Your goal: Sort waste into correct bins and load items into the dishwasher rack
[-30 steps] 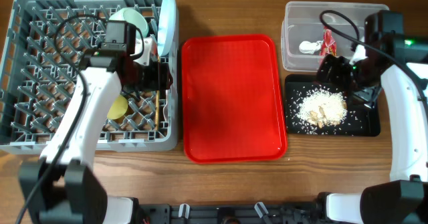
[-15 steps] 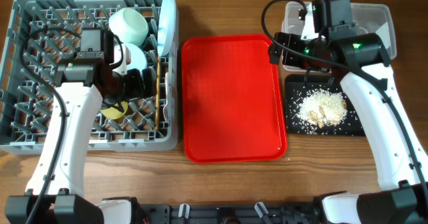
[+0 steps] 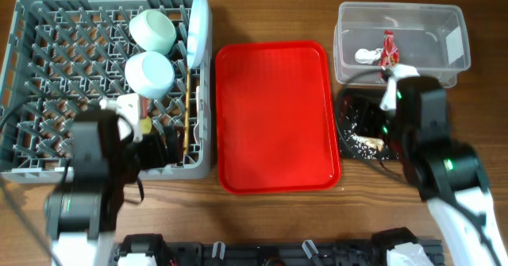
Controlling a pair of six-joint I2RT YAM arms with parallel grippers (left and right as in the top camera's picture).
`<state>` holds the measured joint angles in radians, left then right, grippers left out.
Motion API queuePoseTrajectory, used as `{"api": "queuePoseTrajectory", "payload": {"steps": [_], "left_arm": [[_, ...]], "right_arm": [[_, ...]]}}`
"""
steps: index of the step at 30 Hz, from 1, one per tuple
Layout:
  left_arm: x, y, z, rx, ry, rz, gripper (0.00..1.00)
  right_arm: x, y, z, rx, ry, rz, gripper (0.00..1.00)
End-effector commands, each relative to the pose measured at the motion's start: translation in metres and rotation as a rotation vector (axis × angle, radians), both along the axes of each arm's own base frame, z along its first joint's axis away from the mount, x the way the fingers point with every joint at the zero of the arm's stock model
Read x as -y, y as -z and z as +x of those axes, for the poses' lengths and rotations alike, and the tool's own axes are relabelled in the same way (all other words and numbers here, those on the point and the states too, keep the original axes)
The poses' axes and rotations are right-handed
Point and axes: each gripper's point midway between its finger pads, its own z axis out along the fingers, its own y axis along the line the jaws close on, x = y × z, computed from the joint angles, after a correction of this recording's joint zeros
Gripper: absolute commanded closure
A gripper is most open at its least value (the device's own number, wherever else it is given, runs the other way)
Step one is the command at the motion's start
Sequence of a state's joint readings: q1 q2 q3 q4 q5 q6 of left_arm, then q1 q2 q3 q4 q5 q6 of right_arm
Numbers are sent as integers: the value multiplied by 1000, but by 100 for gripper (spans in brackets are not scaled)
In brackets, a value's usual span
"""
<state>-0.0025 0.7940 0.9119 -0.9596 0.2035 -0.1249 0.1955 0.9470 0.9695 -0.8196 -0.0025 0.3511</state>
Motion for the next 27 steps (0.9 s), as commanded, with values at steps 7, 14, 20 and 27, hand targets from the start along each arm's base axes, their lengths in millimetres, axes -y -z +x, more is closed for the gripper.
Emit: {"api": "queuePoseTrajectory", "payload": {"steps": [7, 14, 20, 27], "left_arm": [[4, -48, -44, 273, 42, 6, 0], [4, -28, -58, 168, 42, 3, 0], [4, -27, -59, 166, 42, 3, 0], [4, -27, -59, 166, 42, 3, 0]], "right_arm": [[17, -40, -28, 182, 59, 7, 0], [20, -18, -18, 97, 61, -56, 0], [20, -54, -10, 336, -93, -227, 0], [28, -65, -40, 862, -44, -170, 0]]}}
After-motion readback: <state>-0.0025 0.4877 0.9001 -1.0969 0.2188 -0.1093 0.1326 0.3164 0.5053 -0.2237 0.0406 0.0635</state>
